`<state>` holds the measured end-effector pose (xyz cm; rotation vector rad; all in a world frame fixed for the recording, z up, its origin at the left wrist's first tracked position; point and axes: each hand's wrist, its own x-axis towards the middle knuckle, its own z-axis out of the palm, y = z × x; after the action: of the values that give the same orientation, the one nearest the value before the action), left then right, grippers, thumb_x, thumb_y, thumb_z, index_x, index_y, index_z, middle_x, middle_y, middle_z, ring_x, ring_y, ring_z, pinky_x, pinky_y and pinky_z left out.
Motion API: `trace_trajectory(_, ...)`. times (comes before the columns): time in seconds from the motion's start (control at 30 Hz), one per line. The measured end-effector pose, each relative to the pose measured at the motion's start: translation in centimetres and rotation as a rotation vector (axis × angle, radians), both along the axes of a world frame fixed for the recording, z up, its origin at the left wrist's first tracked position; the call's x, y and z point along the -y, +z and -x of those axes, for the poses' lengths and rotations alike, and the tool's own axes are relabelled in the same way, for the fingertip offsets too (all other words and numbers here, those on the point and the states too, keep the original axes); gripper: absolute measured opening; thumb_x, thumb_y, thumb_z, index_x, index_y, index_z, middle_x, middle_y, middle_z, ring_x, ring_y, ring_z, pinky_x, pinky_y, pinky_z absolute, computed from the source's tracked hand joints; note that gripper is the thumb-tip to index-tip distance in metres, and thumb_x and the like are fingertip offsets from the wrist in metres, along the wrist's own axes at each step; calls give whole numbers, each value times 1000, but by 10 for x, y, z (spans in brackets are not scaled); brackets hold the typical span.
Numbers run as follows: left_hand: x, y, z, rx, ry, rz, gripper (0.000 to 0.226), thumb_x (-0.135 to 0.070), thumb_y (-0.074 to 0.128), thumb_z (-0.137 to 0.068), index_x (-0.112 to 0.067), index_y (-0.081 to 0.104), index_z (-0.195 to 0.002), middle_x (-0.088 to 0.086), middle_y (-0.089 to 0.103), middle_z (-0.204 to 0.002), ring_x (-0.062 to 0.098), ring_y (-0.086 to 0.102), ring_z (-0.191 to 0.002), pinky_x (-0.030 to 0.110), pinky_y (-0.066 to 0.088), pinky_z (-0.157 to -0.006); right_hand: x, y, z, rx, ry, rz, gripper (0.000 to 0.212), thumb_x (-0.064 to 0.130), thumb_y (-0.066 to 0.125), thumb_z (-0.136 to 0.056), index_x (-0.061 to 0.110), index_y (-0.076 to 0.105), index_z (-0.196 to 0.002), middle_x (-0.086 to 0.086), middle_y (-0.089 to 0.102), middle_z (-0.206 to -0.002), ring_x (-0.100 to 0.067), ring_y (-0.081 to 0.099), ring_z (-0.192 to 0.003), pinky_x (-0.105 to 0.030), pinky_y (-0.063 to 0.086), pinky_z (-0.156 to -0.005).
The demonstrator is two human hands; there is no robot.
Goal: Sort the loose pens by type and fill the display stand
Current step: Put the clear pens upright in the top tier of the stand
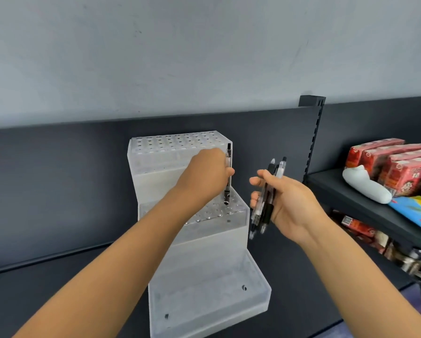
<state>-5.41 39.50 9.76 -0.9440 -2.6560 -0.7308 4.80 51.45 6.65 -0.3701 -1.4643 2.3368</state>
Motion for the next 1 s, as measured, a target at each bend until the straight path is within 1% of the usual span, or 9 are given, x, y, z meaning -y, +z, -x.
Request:
trace_trajectory(0.1,2,9,-4,-38,37,97,44,-34,62,-92,-15,48,-54,4,58,-62,27,63,-72,31,49,-69,1,-2,-2,-23,32,-14,15,16,54,-96,4,58,-104,-6,71,-81,-21,66,-58,-34,58,-57)
trace_trajectory(0.17,10,15,-10,-60,16,73,46,-45,65,-87,-11,57,-57,7,62,-60,23,63,-65,33,52,-66,2,-2,-3,-36,59,-8,15,16,56,-95,3,60,-101,-9,71,-86,-24,69,-66,-37,59,-61)
trace_trajectory(0.33,15,18,-34,330,-320,-158,33,-35,84,-70,-8,70,-81,2,71,-63,9,64,-50,24,54,-51,12,8,-1,-62,122,49,20,20,57,-94,5,61,-106,-19,71,-99,-33,70,-82,-53,57,-76)
trace_trajectory(0.5,28,24,-32,405,-414,-118,23,-19,72,-85,2,68,-94,18,71,-76,21,68,-63,30,60,-62,20,17,-4,-123,143,12,18,19,50,-98,8,60,-108,-9,72,-83,-22,70,-67,-38,60,-58)
trace_trajectory(0.6,42,31,-28,421,-399,-206,16,-20,60,-94,-9,70,-100,8,67,-83,20,64,-60,34,60,-58,17,18,-8,-129,55,-7,22,21,46,-100,6,57,-111,-11,74,-96,-27,73,-80,-42,61,-65)
trace_trajectory(0.67,52,36,-23,421,-358,-286,12,-21,65,-91,-15,73,-96,0,62,-74,14,55,-52,24,50,-48,12,19,-10,-114,-17,15,24,23,46,-101,5,57,-111,-13,72,-101,-27,73,-77,-37,61,-61)
trace_trajectory(0.83,65,42,-18,440,-318,-264,18,-18,84,-68,-15,79,-86,-4,64,-63,9,43,-59,14,37,-50,4,20,-17,18,54,-174,21,28,57,-94,8,59,-98,-10,75,-92,-27,73,-74,-17,30,-30)
trace_trajectory(0.9,62,40,-16,458,-261,-375,27,-11,88,-61,-6,77,-84,4,66,-67,10,49,-60,14,41,-49,8,19,-17,49,103,-231,13,20,64,-88,8,60,-92,-7,74,-88,-21,73,-70,-15,25,-28)
trace_trajectory(1.0,50,31,-17,578,-210,-749,27,-1,86,-60,-3,69,-82,6,62,-69,12,60,-62,18,53,-59,16,14,-15,30,60,-218,14,3,67,-82,8,57,-89,-6,71,-75,-15,72,-65,-15,26,-28)
